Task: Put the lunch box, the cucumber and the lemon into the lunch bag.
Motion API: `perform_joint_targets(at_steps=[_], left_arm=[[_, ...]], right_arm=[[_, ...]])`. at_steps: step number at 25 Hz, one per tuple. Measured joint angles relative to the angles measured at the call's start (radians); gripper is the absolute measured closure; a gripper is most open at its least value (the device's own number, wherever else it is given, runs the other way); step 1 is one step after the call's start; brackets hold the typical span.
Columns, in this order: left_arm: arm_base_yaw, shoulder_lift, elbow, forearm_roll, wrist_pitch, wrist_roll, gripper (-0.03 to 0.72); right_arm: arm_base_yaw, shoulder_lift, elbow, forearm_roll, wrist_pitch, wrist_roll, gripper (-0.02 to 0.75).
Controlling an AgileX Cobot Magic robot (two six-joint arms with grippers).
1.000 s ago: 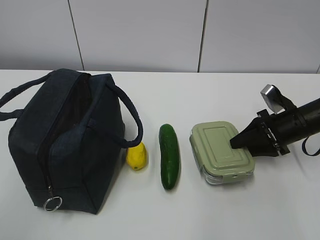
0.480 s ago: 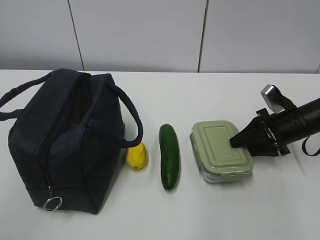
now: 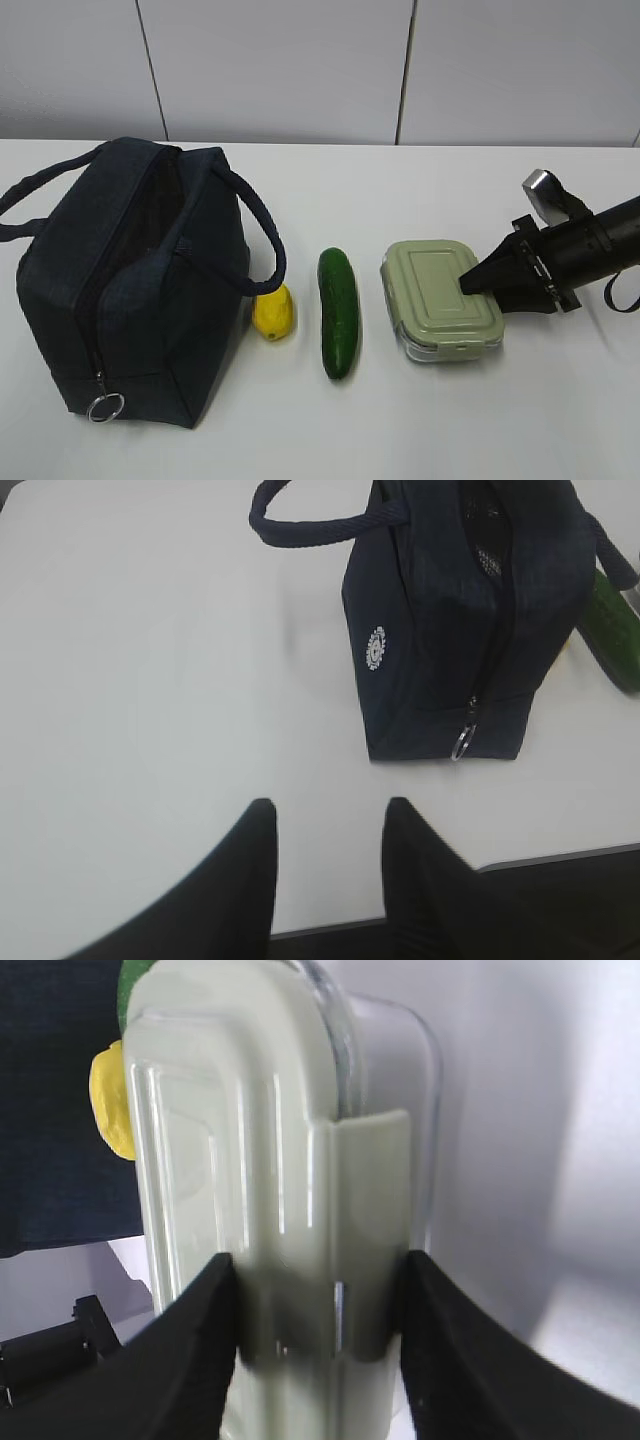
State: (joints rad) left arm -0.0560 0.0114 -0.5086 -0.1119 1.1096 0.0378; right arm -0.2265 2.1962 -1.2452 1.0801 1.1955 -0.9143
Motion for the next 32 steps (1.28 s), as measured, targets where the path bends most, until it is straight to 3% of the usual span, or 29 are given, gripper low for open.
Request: perform_joint_targets(at_steps=[32], left_arm=[[0.0,0.0,0.0,0.0,0.0,0.0,0.449]], right_arm=[[0.0,-0.05,0.0,-0.033,-0.05,0.083,0.381]])
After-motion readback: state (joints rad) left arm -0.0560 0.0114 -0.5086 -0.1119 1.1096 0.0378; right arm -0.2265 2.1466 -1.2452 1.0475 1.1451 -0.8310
